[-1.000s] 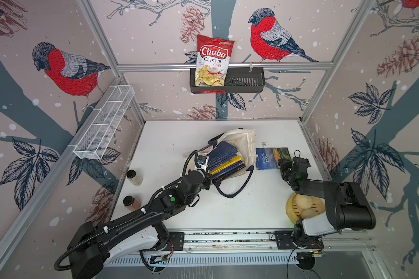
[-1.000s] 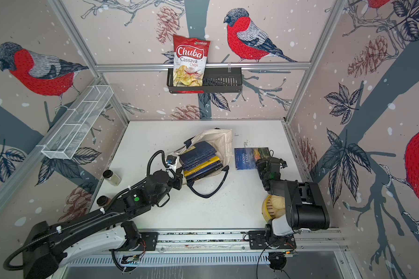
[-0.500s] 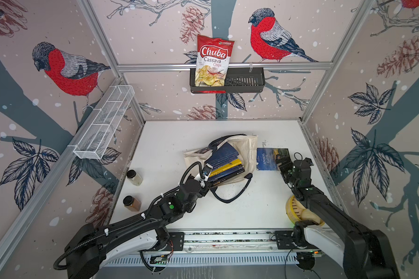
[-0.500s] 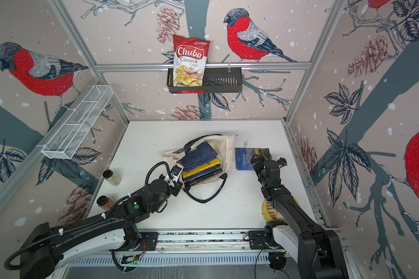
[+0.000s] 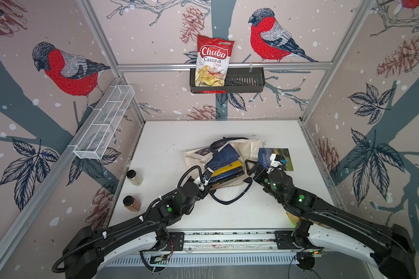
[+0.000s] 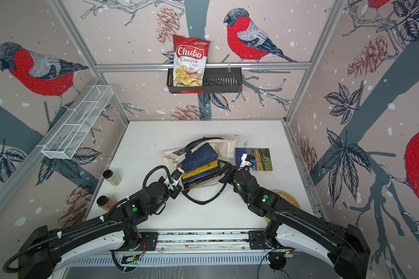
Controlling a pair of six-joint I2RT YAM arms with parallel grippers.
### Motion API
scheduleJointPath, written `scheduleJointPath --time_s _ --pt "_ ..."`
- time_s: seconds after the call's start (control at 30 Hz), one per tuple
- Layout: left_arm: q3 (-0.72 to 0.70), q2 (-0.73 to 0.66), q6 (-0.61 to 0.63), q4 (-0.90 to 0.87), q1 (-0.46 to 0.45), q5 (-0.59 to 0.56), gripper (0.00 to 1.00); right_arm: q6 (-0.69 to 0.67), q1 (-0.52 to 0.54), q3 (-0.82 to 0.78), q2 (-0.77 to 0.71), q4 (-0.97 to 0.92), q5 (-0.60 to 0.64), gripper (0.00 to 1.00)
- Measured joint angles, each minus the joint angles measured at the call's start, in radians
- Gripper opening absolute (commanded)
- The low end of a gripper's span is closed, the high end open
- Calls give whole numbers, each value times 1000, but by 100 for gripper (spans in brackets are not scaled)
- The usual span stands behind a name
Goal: Take out the books from the canvas bag
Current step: Place the book at the center of the board, then adjust the book in the canvas bag.
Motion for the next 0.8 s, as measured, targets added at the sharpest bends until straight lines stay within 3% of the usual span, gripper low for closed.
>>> scheduleJointPath --time_s 0.1,0.33,0.53,0.8 --pt "-1 3 7 3 0 5 0 -10 66 34 98 56 20 87" --pt "-2 -5 18 1 0 24 0 -10 52 102 341 210 -34 72" --pt "-6 -16 29 -1 0 28 0 -5 -18 200 536 297 -169 67" --pt "-6 -19 36 -1 0 34 0 47 -67 240 669 360 -307 65"
